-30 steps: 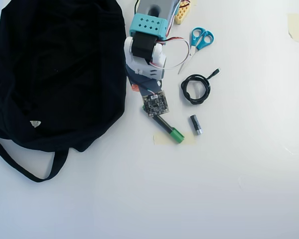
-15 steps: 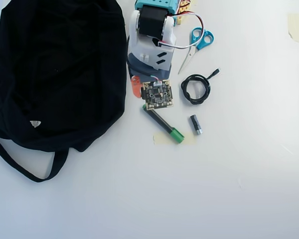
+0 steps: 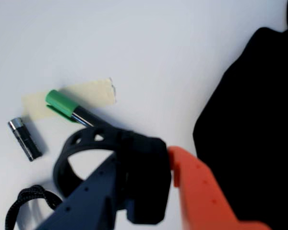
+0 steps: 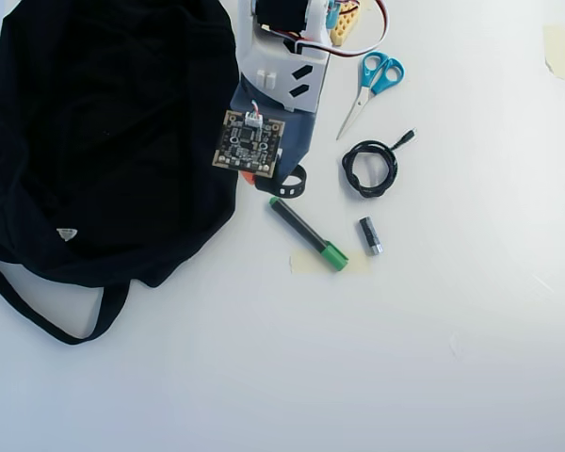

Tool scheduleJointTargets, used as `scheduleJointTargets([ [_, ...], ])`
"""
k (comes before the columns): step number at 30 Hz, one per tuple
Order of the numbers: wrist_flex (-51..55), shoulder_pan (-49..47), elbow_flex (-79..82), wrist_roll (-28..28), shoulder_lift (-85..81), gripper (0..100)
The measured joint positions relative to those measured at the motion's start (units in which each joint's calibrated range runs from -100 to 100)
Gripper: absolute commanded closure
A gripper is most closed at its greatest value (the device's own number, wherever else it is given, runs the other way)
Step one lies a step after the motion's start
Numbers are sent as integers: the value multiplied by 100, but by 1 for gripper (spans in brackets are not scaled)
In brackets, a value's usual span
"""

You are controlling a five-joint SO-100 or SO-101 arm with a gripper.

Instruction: Put the bike light into the black bag

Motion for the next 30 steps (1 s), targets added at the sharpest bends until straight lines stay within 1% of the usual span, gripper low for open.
scheduleJointTargets([
  [7,-17,287,-24,-39,-25,98],
  [13,-395,845,-24,-49,-25,98],
  [18,-739,1117,-24,-230,-25,98],
  [21,-799,1484,-24,-342,-25,98],
  [30,-1099,2425,-24,-371,-25,98],
])
